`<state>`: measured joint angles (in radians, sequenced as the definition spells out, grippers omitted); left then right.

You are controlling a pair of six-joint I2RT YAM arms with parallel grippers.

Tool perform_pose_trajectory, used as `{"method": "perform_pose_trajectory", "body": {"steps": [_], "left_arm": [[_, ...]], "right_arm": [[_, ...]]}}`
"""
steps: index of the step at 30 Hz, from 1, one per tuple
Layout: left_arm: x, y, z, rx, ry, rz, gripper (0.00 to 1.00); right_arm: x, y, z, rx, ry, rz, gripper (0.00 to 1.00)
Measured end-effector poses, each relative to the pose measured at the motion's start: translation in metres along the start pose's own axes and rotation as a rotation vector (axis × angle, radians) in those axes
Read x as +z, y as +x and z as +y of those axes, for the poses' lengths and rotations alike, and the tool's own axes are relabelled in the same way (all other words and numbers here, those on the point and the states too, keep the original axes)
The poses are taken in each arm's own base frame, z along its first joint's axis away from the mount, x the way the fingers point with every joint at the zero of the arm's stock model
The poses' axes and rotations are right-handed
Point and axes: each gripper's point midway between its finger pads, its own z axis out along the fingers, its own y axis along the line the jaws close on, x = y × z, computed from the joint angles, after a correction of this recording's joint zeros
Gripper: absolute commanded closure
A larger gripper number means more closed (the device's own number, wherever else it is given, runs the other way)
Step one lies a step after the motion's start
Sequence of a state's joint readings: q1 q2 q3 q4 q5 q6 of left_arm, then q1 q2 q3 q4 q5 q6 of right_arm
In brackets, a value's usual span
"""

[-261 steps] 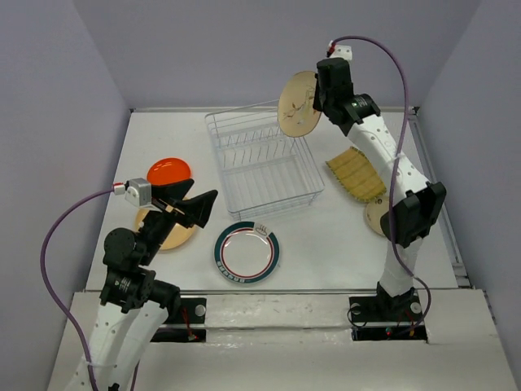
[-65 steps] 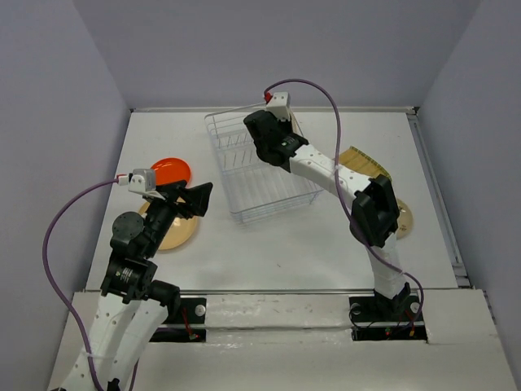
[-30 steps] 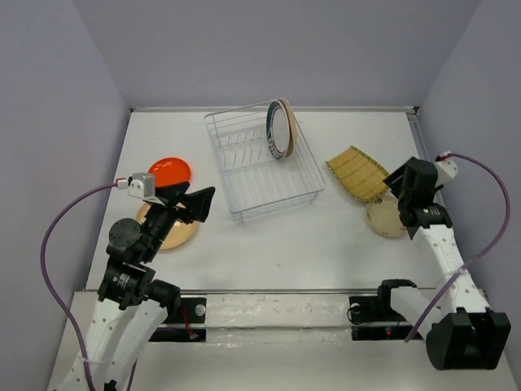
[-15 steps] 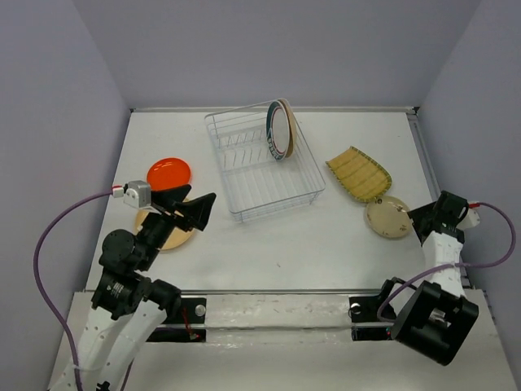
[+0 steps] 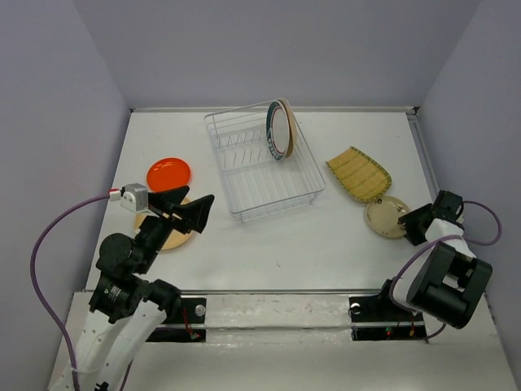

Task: Load the plates into the dish rack

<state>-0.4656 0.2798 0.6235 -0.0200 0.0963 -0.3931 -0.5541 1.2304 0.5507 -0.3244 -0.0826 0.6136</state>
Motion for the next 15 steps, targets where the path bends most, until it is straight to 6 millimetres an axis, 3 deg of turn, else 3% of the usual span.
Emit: {"method": "perform_pose_trajectory", "body": {"steps": [8,11,12,15], "left_arm": [[-0.005,-0.008,-0.001,0.005,0.001,-0.033,0.01],[-0.007,-0.012,-0.002,0.005,-0.002,-0.044,0.01],[-0.007,-0.012,-0.002,0.005,-0.003,-0.045,0.01],[-0.007,-0.013,-0.002,0.006,-0.003,-0.046,0.01]], "right_arm": [[-0.004,-0.006,-0.008,0.001,0.040,-0.036,0.69],[-0.005,-0.010,-0.009,-0.003,0.053,-0.051,0.58],[-0.005,-0.010,-0.009,-0.006,0.055,-0.051,0.51],[-0.002,-0.007,-0.009,-0.010,0.055,-0.034,0.43]]}}
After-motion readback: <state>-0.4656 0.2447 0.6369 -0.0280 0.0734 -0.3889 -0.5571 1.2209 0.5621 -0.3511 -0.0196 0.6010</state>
